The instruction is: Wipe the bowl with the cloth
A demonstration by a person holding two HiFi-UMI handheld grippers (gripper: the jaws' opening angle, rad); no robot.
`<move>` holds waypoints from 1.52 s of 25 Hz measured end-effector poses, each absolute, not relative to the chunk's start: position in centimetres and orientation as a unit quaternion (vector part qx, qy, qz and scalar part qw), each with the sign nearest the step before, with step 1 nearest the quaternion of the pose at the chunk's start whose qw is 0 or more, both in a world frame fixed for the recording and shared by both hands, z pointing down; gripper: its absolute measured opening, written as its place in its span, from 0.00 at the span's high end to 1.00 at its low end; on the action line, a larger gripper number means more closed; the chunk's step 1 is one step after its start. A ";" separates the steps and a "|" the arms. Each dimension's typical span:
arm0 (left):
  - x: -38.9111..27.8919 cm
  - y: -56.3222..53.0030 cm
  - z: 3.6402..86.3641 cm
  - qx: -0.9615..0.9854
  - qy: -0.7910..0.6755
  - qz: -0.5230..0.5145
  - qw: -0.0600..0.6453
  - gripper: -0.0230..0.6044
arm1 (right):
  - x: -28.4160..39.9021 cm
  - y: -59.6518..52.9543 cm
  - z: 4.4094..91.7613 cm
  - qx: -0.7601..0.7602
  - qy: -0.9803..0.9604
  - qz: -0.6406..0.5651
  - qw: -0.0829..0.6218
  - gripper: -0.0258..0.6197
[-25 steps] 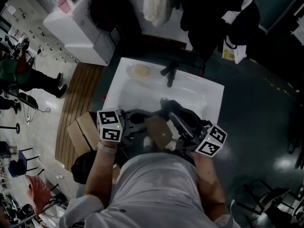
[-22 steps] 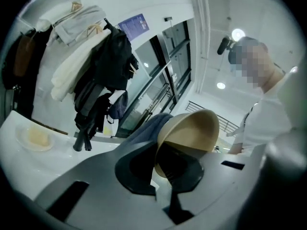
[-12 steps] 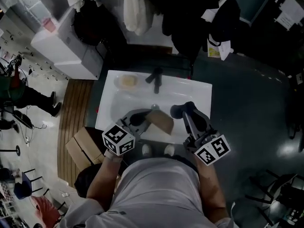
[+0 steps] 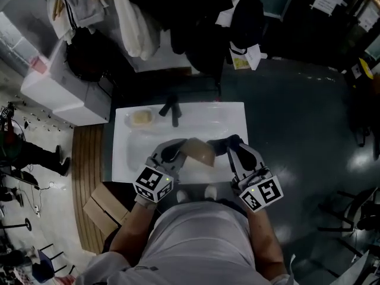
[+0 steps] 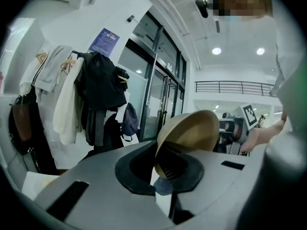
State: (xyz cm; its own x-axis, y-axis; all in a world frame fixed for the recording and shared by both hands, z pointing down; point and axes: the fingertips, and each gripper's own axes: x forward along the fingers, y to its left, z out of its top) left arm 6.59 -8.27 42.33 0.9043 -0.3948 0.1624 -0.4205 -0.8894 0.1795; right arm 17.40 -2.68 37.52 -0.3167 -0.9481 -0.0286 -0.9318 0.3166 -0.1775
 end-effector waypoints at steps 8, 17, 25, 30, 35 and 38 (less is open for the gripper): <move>8.3 -8.0 42.4 0.974 -0.190 0.059 0.105 0.94 | 18.7 -1.2 38.3 -0.613 0.788 -0.047 0.032 0.91; 8.1 -7.8 42.7 0.972 -0.194 0.056 0.118 0.93 | 19.2 -0.8 39.0 -0.631 0.774 -0.049 0.019 0.91; 7.6 -7.9 43.0 0.968 -0.204 0.056 0.136 0.93 | 19.2 -0.9 39.2 -0.632 0.773 -0.050 0.018 0.91; 7.2 -8.0 43.1 0.965 -0.212 0.058 0.141 0.93 | 19.3 -0.9 39.2 -0.632 0.773 -0.050 0.014 0.91; 6.8 -8.0 43.6 0.964 -0.215 0.064 0.143 0.93 | 19.4 -0.9 39.3 -0.634 0.772 -0.051 0.015 0.91; 6.6 -7.9 43.6 0.964 -0.217 0.066 0.142 0.93 | 19.2 -0.8 39.2 -0.633 0.772 -0.050 0.015 0.91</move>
